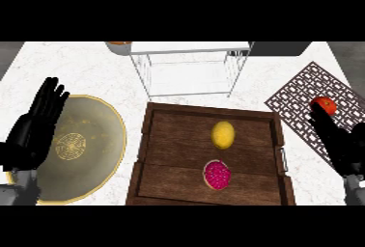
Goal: Pick the lemon from the tray and place it in the tiered shelf
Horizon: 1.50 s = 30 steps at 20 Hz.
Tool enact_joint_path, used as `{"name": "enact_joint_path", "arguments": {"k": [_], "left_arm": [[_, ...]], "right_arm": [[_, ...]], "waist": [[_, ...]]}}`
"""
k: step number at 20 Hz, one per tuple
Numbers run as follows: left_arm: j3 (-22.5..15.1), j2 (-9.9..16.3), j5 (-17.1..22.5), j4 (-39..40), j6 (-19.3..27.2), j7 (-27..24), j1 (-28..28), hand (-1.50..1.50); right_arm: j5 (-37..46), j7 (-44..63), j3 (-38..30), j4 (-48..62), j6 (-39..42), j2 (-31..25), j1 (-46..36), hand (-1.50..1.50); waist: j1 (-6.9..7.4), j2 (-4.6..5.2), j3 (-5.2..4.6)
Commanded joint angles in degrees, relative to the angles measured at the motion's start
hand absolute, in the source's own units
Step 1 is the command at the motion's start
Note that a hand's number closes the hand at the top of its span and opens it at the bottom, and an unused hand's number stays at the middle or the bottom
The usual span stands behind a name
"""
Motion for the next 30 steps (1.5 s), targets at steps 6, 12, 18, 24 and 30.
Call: {"name": "enact_joint_path", "arguments": {"k": [6,12,18,24,30], "left_arm": [[0.06,-0.60,1.06,10.62,2.86,9.71,9.99,0.00],[-2.21,-1.92,2.21,9.42,1.49,12.72,11.71,0.00],[-3.36,-2.37,1.66,9.97,1.02,15.90,7.65,0.00],[-4.08,-4.24,0.63,12.78,1.23,15.73,4.31,0.00],[-5.75,-5.75,-0.41,11.81,1.83,16.60,3.79,0.00]], "right_arm": [[11.63,-3.69,-11.36,-11.08,-30.43,-0.86,4.81,1.50],[17.65,5.05,-3.91,-17.05,-48.36,12.03,20.54,-1.50],[32.59,9.89,12.05,-33.42,-53.59,12.97,32.80,-1.50],[46.31,24.51,20.90,-45.58,-48.23,10.36,38.23,-1.50],[56.81,45.83,16.85,-49.43,-36.85,10.64,33.36,-1.50]], "waist": [[-6.79,-3.49,-0.50],[-5.09,-2.76,-0.13],[-1.35,-2.07,-0.01],[-0.39,-1.50,-0.21],[1.51,-0.97,-0.27]]}}
